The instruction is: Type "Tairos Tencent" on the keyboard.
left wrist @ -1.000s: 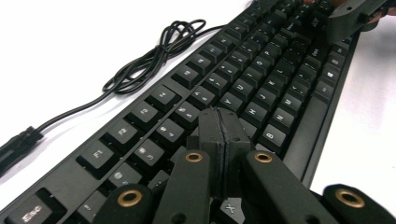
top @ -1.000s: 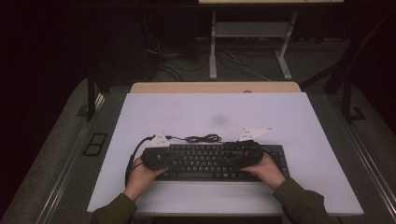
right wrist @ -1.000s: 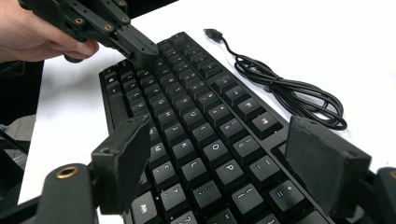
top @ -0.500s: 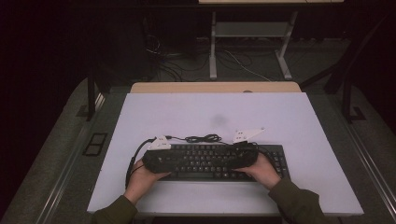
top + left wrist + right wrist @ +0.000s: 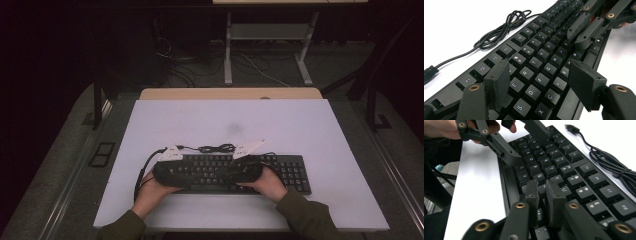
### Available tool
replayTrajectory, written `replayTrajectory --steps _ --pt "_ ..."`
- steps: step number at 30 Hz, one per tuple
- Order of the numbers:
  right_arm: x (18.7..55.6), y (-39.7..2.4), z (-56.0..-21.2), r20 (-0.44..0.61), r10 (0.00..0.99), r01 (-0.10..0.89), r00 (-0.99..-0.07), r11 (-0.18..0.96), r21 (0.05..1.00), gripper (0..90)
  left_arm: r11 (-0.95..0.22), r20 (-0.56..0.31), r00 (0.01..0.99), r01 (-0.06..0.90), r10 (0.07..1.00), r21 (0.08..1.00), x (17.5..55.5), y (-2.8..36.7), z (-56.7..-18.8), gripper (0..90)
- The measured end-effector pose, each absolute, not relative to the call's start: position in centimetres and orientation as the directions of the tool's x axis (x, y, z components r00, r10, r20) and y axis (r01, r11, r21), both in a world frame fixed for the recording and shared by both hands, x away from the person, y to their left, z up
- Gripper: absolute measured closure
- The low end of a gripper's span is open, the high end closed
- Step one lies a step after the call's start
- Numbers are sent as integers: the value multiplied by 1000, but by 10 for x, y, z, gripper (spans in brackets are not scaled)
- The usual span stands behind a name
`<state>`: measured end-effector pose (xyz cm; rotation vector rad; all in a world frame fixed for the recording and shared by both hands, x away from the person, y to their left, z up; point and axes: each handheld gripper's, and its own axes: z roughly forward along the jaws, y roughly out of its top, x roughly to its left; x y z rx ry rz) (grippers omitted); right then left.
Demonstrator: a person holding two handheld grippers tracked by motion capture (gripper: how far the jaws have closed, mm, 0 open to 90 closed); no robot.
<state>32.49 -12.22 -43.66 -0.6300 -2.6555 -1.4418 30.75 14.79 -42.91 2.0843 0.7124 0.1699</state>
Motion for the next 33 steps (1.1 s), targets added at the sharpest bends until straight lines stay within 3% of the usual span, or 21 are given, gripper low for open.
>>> replayTrajectory --steps 8,33 --pt "324 -114 -438 225 314 363 -922 505 783 893 -432 -139 824 422 549 797 308 149 -430 304" --pt "320 -108 -441 210 314 356 -926 538 764 892 -424 -141 820 425 555 800 308 149 -430 300"
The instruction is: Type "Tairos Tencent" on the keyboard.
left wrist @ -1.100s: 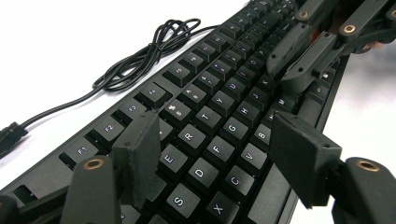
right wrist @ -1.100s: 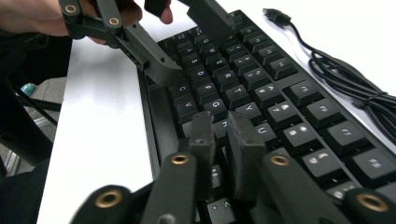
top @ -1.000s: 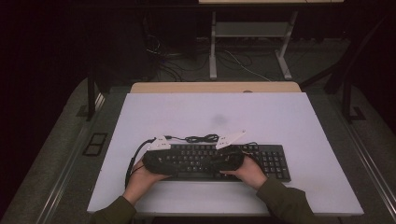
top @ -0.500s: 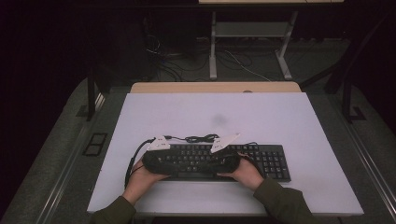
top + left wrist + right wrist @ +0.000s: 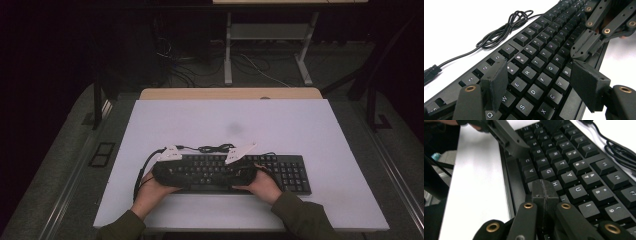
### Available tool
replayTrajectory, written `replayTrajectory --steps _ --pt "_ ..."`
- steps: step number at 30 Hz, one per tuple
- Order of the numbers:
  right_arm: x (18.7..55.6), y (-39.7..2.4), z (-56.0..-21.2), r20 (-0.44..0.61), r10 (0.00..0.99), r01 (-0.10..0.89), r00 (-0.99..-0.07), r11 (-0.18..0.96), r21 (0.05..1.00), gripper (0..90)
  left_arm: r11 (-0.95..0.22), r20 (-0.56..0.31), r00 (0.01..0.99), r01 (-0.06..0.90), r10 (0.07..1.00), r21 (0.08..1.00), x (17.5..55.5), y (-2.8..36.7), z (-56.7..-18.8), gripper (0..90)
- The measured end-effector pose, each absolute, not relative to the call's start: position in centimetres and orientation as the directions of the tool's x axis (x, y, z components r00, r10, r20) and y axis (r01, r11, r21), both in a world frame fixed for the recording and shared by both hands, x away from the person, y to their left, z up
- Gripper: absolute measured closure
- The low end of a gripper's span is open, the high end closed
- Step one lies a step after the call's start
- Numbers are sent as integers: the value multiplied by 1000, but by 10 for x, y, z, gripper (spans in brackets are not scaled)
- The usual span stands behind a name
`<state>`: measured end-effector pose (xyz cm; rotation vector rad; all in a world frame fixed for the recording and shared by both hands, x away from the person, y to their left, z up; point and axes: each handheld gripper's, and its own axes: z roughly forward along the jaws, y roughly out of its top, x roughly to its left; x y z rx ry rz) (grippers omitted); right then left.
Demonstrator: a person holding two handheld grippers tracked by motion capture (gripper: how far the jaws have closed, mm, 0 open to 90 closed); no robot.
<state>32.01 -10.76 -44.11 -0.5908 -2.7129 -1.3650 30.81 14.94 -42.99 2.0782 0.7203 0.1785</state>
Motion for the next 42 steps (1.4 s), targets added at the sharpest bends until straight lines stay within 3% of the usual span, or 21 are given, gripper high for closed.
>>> replayTrajectory --steps 14,26,35,42 --pt "321 -112 -434 213 311 353 -926 519 778 873 -422 -139 817 425 559 801 308 150 -429 300" --pt "326 -122 -431 240 355 393 -904 466 792 615 -422 -142 821 424 554 801 308 152 -429 347" --pt "330 -130 -430 232 386 399 -893 441 804 451 -435 -147 829 424 540 794 306 152 -427 459" --pt "332 -136 -429 233 416 414 -879 421 807 333 -457 -162 848 421 505 783 304 152 -426 702"
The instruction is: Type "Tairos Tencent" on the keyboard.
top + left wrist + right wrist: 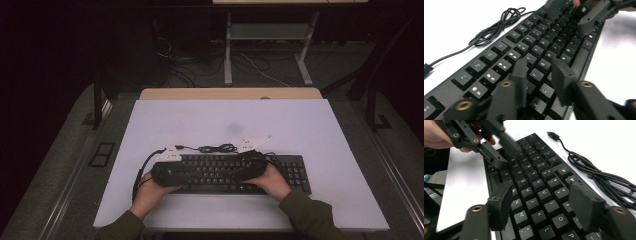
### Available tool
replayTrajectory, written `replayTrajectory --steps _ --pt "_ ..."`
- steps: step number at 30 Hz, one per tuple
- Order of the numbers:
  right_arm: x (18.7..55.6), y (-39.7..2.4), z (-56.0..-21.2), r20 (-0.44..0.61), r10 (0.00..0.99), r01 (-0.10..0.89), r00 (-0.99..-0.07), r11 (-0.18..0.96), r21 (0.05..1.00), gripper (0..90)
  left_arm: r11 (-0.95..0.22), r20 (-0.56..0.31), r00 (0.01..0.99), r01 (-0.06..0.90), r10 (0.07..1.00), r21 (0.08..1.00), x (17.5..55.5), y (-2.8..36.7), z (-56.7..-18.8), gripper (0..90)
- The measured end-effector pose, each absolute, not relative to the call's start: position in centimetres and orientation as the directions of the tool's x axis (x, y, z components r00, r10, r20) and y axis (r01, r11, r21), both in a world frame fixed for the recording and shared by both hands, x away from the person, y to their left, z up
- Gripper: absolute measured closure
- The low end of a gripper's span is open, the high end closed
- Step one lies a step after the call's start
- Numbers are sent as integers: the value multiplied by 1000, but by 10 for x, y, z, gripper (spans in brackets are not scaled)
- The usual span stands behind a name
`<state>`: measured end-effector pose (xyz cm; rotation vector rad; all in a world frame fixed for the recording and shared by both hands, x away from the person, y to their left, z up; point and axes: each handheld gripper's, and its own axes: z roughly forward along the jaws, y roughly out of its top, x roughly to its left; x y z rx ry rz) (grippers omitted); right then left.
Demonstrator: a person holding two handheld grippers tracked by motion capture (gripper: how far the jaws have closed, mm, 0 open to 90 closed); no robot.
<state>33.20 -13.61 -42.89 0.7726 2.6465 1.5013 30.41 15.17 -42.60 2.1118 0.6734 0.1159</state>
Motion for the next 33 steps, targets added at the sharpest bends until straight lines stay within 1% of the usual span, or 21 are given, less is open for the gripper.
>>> replayTrajectory --steps 4,7,8,15,20,33 --pt "334 -139 -428 229 428 414 -874 410 813 293 -478 -164 861 414 481 775 303 150 -425 828" --pt "335 -142 -428 231 437 419 -869 403 814 279 -498 -163 869 411 467 764 303 149 -426 890" --pt "335 -143 -428 229 438 418 -869 403 814 277 -490 -172 866 418 469 765 302 148 -426 890" --pt "337 -147 -426 233 447 422 -864 387 820 273 -527 -165 876 413 453 743 302 146 -429 891" --pt "338 -148 -425 235 451 424 -861 382 821 272 -553 -150 880 406 450 728 302 144 -431 891" --pt "338 -148 -426 233 451 423 -861 384 821 269 -554 -154 877 414 454 722 303 143 -432 890"
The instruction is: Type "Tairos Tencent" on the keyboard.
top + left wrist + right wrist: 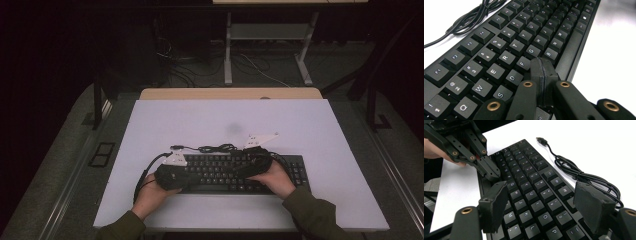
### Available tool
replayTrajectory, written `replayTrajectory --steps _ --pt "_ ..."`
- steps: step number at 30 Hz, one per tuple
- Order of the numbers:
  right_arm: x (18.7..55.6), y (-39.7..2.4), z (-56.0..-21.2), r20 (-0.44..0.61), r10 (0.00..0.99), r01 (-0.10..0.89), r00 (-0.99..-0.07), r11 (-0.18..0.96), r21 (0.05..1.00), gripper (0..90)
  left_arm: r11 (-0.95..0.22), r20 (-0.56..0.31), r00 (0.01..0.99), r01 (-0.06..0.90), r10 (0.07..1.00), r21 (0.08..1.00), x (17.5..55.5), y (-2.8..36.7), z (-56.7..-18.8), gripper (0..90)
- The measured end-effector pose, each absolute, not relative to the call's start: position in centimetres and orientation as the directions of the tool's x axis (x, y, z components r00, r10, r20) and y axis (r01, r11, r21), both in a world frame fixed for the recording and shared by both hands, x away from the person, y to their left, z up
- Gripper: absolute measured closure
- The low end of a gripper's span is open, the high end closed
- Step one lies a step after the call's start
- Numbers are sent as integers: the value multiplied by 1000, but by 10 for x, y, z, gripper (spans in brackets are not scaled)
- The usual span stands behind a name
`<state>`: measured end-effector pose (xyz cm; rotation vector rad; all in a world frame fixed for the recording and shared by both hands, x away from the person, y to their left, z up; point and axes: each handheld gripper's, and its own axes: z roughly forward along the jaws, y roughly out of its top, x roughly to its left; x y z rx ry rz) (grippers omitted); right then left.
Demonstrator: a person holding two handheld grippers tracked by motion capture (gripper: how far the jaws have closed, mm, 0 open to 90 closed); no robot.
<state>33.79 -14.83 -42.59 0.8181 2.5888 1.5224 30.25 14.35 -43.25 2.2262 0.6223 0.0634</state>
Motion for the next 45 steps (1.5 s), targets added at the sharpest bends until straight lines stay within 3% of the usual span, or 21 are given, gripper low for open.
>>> replayTrajectory --steps 45 --pt "339 -148 -429 220 464 420 -858 386 821 188 -524 -129 861 411 491 746 313 150 -423 892"
